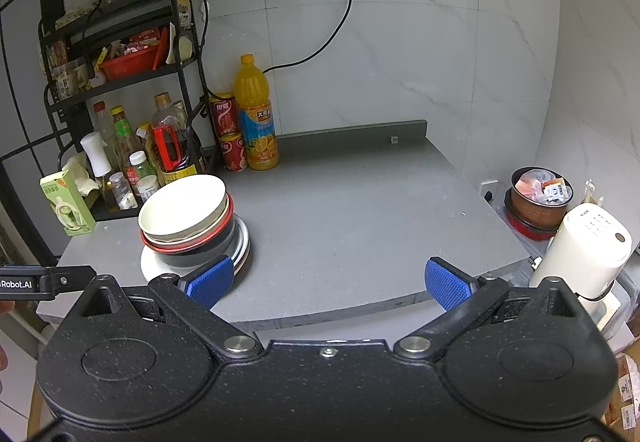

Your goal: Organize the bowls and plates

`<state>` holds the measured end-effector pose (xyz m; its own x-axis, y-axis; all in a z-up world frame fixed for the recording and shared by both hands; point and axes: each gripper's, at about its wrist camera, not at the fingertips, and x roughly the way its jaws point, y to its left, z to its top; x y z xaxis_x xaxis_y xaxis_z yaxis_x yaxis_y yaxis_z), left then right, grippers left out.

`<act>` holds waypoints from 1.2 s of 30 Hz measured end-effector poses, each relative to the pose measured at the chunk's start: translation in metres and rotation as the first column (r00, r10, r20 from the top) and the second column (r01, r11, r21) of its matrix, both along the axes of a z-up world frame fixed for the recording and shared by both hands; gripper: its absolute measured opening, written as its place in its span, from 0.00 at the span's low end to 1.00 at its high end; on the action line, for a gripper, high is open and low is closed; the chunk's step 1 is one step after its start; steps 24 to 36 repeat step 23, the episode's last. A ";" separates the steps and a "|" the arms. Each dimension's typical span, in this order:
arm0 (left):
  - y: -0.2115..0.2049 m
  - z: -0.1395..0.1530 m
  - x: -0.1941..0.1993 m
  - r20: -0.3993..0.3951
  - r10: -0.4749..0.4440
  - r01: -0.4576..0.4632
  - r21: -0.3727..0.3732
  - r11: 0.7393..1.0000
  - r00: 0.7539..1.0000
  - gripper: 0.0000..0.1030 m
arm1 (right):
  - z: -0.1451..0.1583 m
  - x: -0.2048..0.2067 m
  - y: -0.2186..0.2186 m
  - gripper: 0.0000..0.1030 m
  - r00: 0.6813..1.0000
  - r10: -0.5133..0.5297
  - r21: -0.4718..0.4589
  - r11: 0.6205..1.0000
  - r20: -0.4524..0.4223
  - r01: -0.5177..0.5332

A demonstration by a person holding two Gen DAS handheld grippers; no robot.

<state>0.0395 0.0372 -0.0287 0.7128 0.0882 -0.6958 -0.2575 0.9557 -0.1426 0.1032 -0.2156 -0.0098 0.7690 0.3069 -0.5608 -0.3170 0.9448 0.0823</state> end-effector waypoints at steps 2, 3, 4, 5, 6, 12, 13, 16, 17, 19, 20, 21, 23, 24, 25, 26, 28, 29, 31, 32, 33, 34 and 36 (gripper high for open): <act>0.000 0.000 0.000 0.000 0.001 -0.001 -0.001 1.000 1.000 0.99 | 0.000 0.000 0.000 1.00 1.000 0.000 0.001 1.000 0.000 0.000; 0.000 0.000 0.000 0.000 0.000 0.000 -0.001 1.000 1.000 0.99 | 0.000 0.000 0.000 1.00 1.000 0.000 0.002 1.000 0.000 0.000; -0.001 0.000 0.000 0.000 0.002 -0.002 0.000 1.000 1.000 0.99 | -0.001 0.000 0.000 1.00 1.000 -0.001 0.001 1.000 0.000 0.001; 0.000 0.000 0.000 -0.001 0.002 -0.002 0.001 1.000 1.000 0.99 | -0.001 0.000 0.000 1.00 1.000 -0.003 0.000 1.000 0.001 0.003; -0.001 0.000 0.000 -0.001 0.002 -0.002 0.000 1.000 1.000 0.99 | 0.000 -0.001 0.000 1.00 1.000 -0.003 -0.001 1.000 0.002 0.003; 0.001 0.000 0.000 0.000 -0.004 0.004 -0.002 1.000 1.000 0.99 | -0.001 -0.001 0.000 1.00 1.000 -0.005 0.001 1.000 0.000 0.005; 0.002 0.001 0.000 0.000 -0.005 0.005 -0.002 1.000 1.000 0.99 | -0.001 0.000 0.001 1.00 1.000 -0.005 0.000 1.000 -0.001 0.005; 0.002 0.001 -0.001 -0.002 0.000 0.000 0.008 1.000 1.000 0.99 | -0.001 -0.001 0.000 1.00 1.000 -0.005 0.005 1.000 -0.009 0.005; 0.002 0.001 -0.001 -0.004 -0.001 0.001 0.010 1.000 1.000 0.99 | -0.002 -0.001 0.000 1.00 1.000 -0.005 0.004 1.000 -0.010 0.005; 0.003 0.001 -0.003 -0.006 -0.004 0.004 0.008 1.000 1.000 0.99 | -0.002 -0.001 0.000 1.00 1.000 -0.003 0.005 1.000 -0.011 0.003; 0.002 0.001 -0.003 -0.007 -0.004 0.004 0.008 1.000 1.000 0.99 | -0.002 -0.001 0.000 1.00 1.000 -0.003 0.006 1.000 -0.012 0.003; 0.003 0.001 -0.004 -0.008 -0.003 0.004 0.010 1.000 1.000 0.99 | -0.002 -0.001 0.000 1.00 1.000 -0.002 0.007 1.000 -0.013 0.003; 0.004 0.001 -0.005 -0.008 -0.006 0.006 0.008 1.000 1.000 0.99 | -0.003 -0.001 0.001 1.00 1.000 -0.003 0.010 1.000 -0.017 0.003; 0.004 0.001 -0.005 -0.008 -0.006 0.006 0.008 1.000 1.000 0.99 | -0.003 -0.001 0.001 1.00 1.000 -0.003 0.010 1.000 -0.017 0.003; 0.004 0.001 -0.005 -0.008 -0.006 0.006 0.008 1.000 1.000 0.99 | -0.003 -0.001 0.001 1.00 1.000 -0.003 0.010 1.000 -0.017 0.003; 0.004 0.001 -0.005 -0.008 -0.006 0.006 0.008 1.000 1.000 0.99 | -0.003 -0.001 0.001 1.00 1.000 -0.003 0.010 1.000 -0.017 0.003; 0.004 0.001 -0.005 -0.008 -0.006 0.006 0.008 1.000 1.000 0.99 | -0.003 -0.001 0.001 1.00 1.000 -0.003 0.010 1.000 -0.017 0.003; 0.004 0.001 -0.005 -0.008 -0.006 0.006 0.008 1.000 1.000 0.99 | -0.003 -0.001 0.001 1.00 1.000 -0.003 0.010 1.000 -0.017 0.003; 0.004 0.001 -0.005 -0.008 -0.006 0.006 0.008 1.000 1.000 0.99 | -0.003 -0.001 0.001 1.00 1.000 -0.003 0.010 1.000 -0.017 0.003; 0.004 0.001 -0.005 -0.008 -0.006 0.006 0.008 1.000 1.000 0.99 | -0.003 -0.001 0.001 1.00 1.000 -0.003 0.010 1.000 -0.017 0.003; 0.004 0.001 -0.005 -0.008 -0.006 0.006 0.008 1.000 1.000 0.99 | -0.003 -0.001 0.001 1.00 1.000 -0.003 0.010 1.000 -0.017 0.003; 0.004 0.001 -0.005 -0.008 -0.006 0.006 0.008 1.000 1.000 0.99 | -0.003 -0.001 0.001 1.00 1.000 -0.003 0.010 1.000 -0.017 0.003; 0.004 0.001 -0.005 -0.008 -0.006 0.006 0.008 1.000 1.000 0.99 | -0.003 -0.001 0.001 1.00 1.000 -0.003 0.010 1.000 -0.017 0.003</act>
